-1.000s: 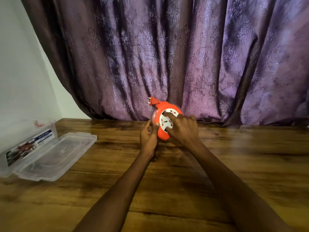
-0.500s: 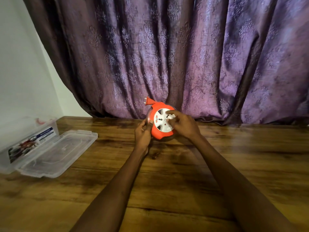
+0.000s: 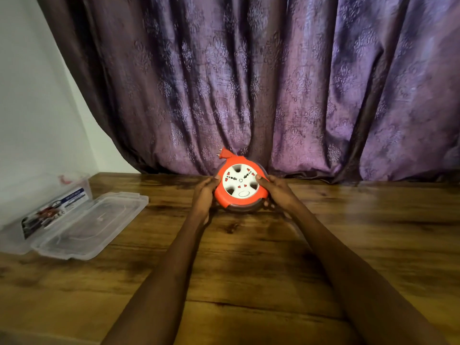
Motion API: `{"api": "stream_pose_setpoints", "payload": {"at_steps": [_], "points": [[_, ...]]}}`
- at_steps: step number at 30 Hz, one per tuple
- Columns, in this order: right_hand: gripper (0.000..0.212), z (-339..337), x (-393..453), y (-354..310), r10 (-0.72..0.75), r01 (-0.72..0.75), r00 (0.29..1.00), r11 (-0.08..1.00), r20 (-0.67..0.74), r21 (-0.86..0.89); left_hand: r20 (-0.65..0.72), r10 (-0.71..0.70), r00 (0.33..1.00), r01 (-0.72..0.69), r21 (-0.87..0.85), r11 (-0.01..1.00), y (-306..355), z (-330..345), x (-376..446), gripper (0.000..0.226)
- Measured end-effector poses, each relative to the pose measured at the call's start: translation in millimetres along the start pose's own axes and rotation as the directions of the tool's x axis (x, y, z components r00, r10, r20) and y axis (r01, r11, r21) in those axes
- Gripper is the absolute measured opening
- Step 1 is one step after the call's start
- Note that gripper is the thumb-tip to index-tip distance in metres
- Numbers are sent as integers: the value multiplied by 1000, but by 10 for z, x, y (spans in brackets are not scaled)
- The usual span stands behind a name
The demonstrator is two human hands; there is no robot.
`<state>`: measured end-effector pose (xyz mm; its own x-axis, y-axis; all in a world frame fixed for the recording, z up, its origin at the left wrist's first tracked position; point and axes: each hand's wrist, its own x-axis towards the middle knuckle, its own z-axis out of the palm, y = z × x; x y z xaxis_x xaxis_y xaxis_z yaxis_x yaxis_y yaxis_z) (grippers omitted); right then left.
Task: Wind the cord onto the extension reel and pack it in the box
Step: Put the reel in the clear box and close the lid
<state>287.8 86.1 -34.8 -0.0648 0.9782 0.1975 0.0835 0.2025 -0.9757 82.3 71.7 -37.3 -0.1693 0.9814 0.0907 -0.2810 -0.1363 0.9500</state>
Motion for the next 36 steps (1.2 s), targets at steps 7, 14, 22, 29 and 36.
{"api": "stream_pose_setpoints", "payload": {"at_steps": [7, 14, 22, 29, 36], "points": [[37, 463, 0, -84, 57, -55, 998, 988, -8, 147, -166, 432, 886, -298, 510, 807, 451, -608, -53, 20], [38, 1230, 96, -213, 27, -51, 991, 982, 129, 180, -265, 884, 385, -9, 957, 291, 1060, -2059, -465, 31], [31, 2225, -63, -327, -42, -18, 950, 982, 310, 189, -506, 703, 501, 438, 848, 298, 1052, -3185, -1049, 64], [43, 2589, -231, -366, -73, 12, 926, 986, 370, 165, -500, 712, 493, 214, 863, 458, 1154, -3345, -1024, 30], [35, 2349, -225, -490, -87, 16, 950, 972, 299, 235, -413, 794, 445, 92, 903, 419, 1289, -3339, -953, 23]]}}
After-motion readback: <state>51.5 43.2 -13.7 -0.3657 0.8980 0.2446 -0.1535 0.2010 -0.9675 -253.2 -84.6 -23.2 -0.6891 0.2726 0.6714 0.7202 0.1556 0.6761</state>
